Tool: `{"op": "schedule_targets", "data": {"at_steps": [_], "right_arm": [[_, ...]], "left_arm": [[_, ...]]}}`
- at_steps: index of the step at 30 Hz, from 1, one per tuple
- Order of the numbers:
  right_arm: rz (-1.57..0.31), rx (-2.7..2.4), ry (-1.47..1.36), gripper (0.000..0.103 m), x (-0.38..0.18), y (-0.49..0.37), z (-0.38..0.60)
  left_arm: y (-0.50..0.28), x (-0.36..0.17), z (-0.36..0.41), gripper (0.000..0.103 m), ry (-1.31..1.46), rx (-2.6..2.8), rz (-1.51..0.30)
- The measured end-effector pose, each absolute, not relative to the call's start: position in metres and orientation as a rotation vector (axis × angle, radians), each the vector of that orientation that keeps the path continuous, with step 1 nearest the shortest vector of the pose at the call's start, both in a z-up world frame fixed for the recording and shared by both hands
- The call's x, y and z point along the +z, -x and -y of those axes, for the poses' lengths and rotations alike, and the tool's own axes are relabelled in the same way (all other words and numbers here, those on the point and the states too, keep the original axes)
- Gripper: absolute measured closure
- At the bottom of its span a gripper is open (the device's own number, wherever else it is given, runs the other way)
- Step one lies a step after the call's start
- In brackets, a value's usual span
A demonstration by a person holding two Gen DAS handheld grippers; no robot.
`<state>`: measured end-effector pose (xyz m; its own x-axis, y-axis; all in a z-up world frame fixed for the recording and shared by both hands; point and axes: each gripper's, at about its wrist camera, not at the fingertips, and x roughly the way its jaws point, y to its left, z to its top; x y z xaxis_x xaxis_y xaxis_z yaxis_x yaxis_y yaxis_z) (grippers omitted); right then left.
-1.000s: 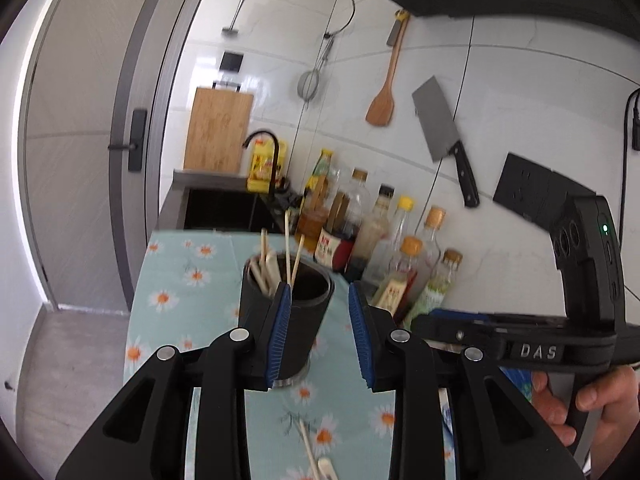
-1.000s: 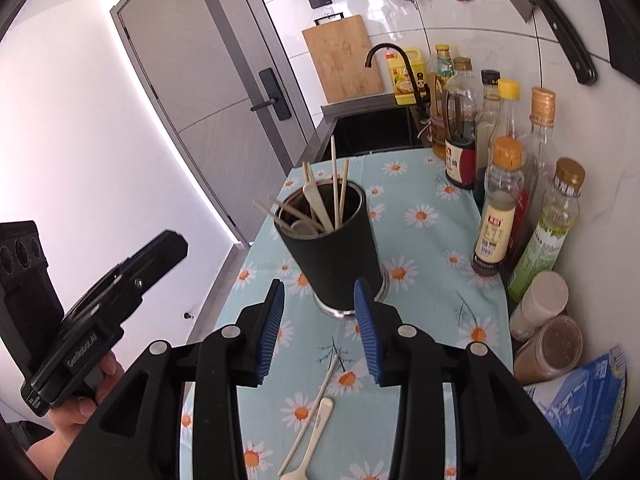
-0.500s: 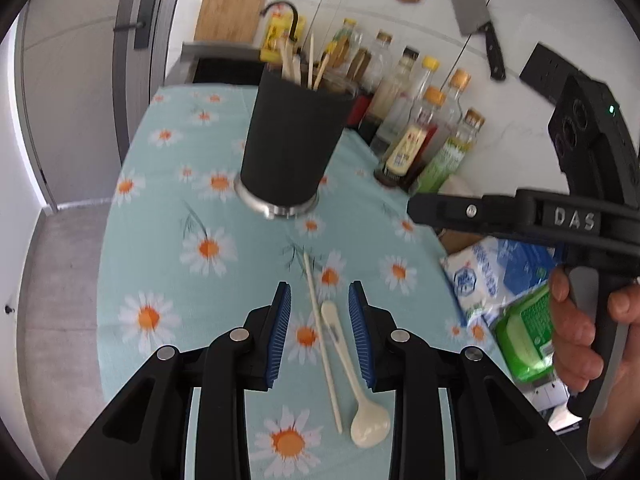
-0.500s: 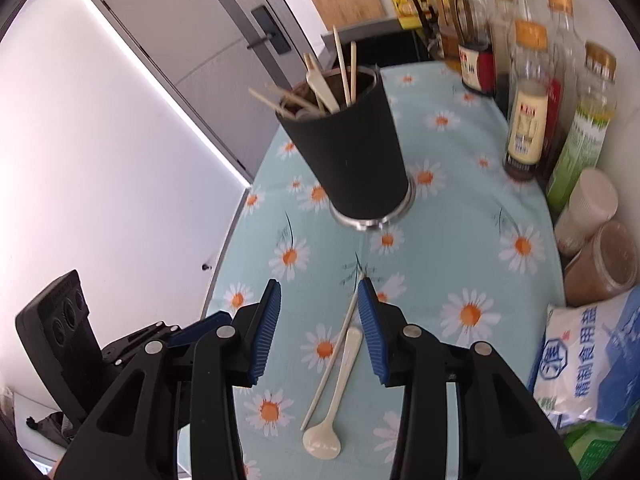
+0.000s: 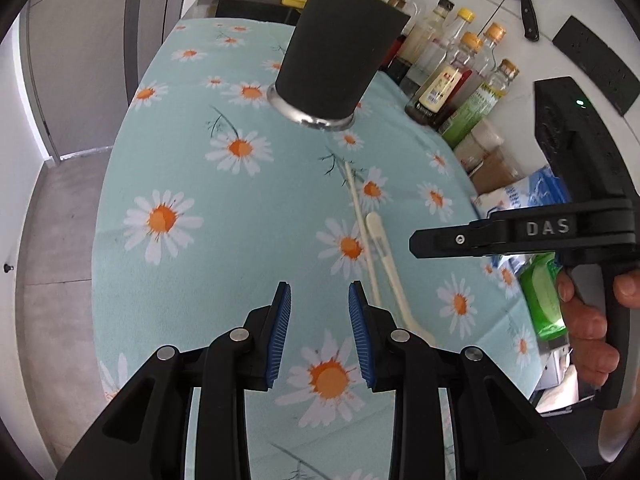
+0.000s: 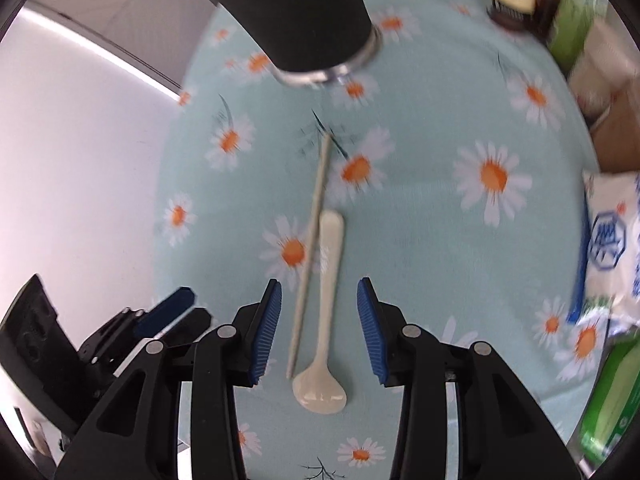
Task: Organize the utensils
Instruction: 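Lower both tools to the table and grasp the white spoon with the right tool, then lift the white spoon with the right tool while the left tool grasps the last chopstick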
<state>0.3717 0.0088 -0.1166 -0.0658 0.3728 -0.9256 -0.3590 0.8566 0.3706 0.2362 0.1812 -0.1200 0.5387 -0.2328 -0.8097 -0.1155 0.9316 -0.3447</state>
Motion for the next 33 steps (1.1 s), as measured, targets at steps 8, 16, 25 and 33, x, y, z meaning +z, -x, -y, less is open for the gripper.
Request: {"op": "schedule_targets", "data": {"at_steps": [8, 16, 25, 33], "right_arm": [[-1.585, 0.500, 0.068, 0.079, -0.133, -0.362, -0.016], [-1.629, 0.417, 0.188, 0.081, -0.147, -0.341, -0.033], [-1.580, 0.325, 0.332, 0.088, -0.149, -0.319, -0.058], [-1.578, 0.314, 0.279, 0.095, -0.146, -0.320, -0.049]], "left_arm": [[-0.223, -0.137, -0.201, 0.074, 0.416, -0.099, -1.035], [-0.220, -0.137, -0.206, 0.074, 0.424, -0.149, -1.020], [-0.219, -0.136, -0.213, 0.074, 0.447, -0.188, -1.009], [-0.210, -0.136, -0.211, 0.074, 0.443, -0.188, -1.019]]}}
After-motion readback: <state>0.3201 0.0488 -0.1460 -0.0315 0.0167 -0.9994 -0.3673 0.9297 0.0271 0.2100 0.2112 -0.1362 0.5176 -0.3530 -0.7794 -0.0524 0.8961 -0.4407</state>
